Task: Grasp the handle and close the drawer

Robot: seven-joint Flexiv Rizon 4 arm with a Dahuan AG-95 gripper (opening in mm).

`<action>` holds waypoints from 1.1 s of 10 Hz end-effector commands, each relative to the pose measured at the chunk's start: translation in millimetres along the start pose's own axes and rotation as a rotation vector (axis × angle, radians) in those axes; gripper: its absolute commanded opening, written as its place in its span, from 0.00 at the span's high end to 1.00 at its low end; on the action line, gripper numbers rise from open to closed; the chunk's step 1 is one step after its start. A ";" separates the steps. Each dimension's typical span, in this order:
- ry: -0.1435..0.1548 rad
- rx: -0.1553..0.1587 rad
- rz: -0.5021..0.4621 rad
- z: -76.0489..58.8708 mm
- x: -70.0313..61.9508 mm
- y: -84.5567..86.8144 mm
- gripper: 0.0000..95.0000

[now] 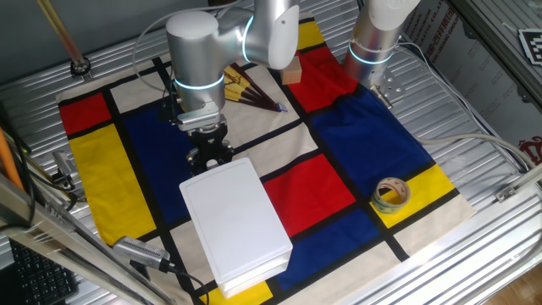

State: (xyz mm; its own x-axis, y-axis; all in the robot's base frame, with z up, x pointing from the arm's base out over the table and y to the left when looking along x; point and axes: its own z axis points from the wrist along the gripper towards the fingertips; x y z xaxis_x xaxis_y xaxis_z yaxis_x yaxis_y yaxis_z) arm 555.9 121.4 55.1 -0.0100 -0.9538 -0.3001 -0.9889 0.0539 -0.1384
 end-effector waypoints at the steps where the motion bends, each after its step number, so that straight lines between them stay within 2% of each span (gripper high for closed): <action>1: 0.007 0.000 -0.003 -1.0 2.8 0.5 0.60; 3: 0.009 -0.001 -0.005 -2.8 8.2 3.6 0.60; 8: 0.013 -0.001 0.004 -2.8 8.6 4.0 0.60; 9: 0.011 -0.001 0.007 -2.8 8.6 4.0 0.80; 11: 0.010 -0.001 0.008 -2.8 8.6 4.0 0.80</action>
State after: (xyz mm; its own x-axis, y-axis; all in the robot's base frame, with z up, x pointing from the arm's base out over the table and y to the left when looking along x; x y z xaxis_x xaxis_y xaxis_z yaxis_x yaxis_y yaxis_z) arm 551.7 112.5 54.8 -0.0197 -0.9564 -0.2914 -0.9888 0.0617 -0.1358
